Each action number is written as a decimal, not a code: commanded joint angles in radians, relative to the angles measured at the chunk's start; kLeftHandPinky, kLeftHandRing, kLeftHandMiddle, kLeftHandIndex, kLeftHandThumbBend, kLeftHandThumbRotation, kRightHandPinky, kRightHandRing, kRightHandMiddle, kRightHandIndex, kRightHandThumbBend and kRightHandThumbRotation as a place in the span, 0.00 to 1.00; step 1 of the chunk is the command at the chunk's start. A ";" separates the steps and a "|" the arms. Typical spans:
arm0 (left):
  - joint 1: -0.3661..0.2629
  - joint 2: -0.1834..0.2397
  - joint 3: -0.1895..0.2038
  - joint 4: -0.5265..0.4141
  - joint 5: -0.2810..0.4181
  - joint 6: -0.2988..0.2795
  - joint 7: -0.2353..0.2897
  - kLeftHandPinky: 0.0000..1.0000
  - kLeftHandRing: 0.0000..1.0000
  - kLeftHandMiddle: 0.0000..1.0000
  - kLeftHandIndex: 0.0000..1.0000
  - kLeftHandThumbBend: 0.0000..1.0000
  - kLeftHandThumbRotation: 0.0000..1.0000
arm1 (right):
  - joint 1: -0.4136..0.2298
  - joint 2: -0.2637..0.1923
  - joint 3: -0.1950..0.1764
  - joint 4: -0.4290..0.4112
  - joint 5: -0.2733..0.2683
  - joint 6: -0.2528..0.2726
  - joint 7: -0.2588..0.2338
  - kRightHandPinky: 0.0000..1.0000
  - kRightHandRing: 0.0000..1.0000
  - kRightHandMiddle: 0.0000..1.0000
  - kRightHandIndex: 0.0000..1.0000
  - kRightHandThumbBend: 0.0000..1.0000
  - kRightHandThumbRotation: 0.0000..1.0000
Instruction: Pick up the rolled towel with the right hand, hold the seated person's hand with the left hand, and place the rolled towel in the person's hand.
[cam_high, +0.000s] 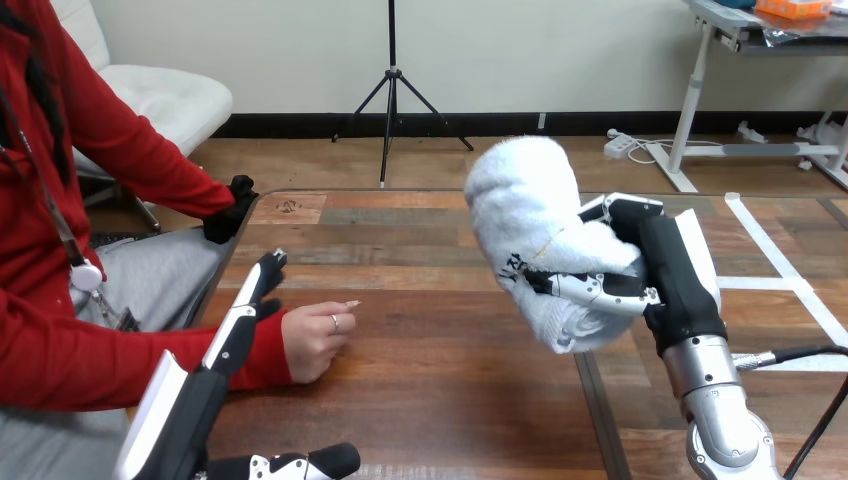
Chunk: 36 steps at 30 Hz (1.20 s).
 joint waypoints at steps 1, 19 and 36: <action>-0.027 0.025 0.031 -0.086 0.047 0.025 0.043 0.94 0.99 1.00 1.00 1.00 0.49 | -0.034 0.013 -0.004 -0.081 0.003 -0.067 -0.004 0.03 0.06 0.09 0.08 0.53 0.00; -0.028 0.086 0.095 -0.170 0.257 0.128 0.187 0.99 1.00 1.00 1.00 1.00 0.45 | 0.000 0.033 -0.003 -0.148 -0.002 -0.142 0.004 0.02 0.06 0.09 0.08 0.52 0.00; -0.066 0.199 0.091 -0.183 0.369 0.239 0.280 0.95 1.00 1.00 1.00 1.00 0.44 | 0.055 0.058 -0.006 -0.259 -0.033 -0.156 -0.014 0.02 0.06 0.09 0.07 0.51 0.00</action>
